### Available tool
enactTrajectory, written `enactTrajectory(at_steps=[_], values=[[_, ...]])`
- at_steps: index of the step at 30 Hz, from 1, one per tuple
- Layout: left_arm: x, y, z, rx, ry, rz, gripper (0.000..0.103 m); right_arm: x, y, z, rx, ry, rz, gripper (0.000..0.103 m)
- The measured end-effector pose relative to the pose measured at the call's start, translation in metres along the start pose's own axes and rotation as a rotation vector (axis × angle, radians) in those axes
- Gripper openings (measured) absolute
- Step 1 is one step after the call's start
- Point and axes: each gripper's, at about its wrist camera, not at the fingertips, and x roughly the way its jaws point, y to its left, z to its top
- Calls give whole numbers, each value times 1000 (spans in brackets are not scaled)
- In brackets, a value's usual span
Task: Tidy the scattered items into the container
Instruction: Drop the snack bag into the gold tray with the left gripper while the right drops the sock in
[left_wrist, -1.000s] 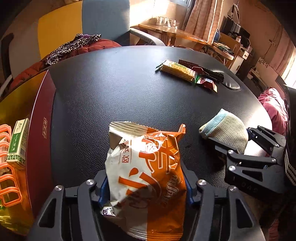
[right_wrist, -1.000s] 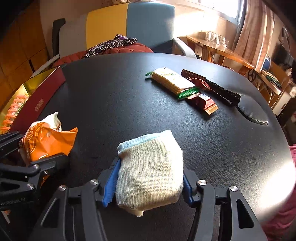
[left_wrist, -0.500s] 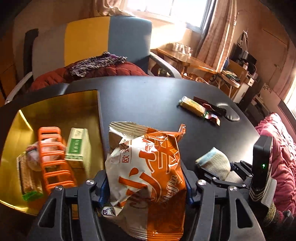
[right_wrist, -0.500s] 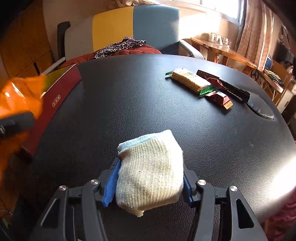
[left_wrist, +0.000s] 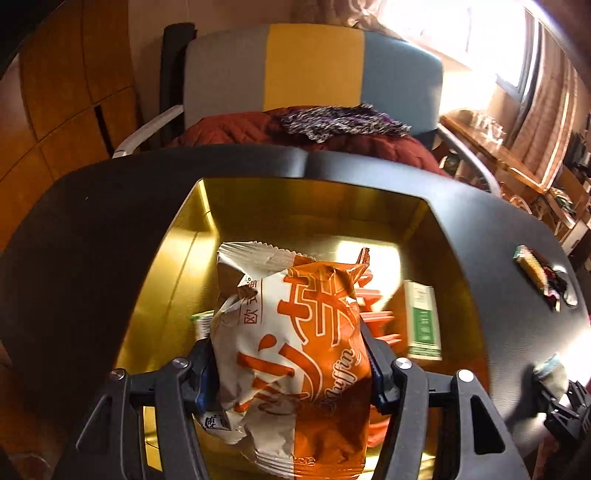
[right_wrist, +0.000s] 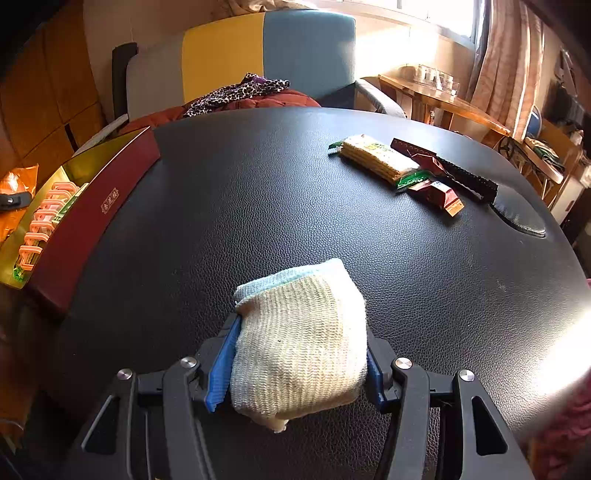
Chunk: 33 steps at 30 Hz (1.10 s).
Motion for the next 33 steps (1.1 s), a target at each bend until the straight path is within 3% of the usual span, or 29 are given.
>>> enactTrajectory(at_steps=[4, 14, 21, 27, 33], values=[[14, 19, -2, -39, 18, 26, 62, 0, 1, 0, 0, 2, -4, 59], [7, 45, -14, -141, 7, -25, 67, 3, 16, 11, -11, 3, 5, 57], [-19, 65, -18, -188, -54, -34, 70, -9, 57, 39, -47, -29, 136, 57], [-39, 63, -34, -198, -101, -39, 70, -35, 138, 80, -201, -113, 297, 57], [-50, 62, -45, -216, -117, -70, 70, -15, 207, 112, -235, -56, 440, 57]])
